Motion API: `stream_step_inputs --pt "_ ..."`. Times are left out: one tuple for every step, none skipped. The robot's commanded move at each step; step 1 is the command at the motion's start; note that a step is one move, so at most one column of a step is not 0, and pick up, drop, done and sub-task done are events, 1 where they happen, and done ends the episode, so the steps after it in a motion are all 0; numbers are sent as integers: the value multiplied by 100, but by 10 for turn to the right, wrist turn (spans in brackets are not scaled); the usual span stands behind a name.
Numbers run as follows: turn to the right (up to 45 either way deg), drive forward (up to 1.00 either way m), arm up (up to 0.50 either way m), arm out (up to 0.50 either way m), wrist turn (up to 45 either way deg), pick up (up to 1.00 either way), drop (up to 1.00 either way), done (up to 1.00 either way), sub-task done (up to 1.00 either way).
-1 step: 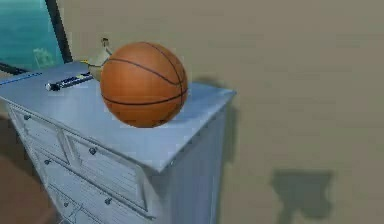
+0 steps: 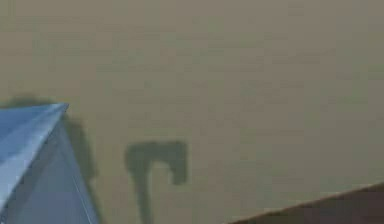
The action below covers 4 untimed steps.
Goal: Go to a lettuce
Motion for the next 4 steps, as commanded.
stream_step_inputs --pt "450 0 0 0 0 0 0 0 0" --pt "450 0 0 0 0 0 0 0 0" --pt "180 0 0 0 0 0 0 0 0" --pt "0 15 0 0 0 0 0 0 0"
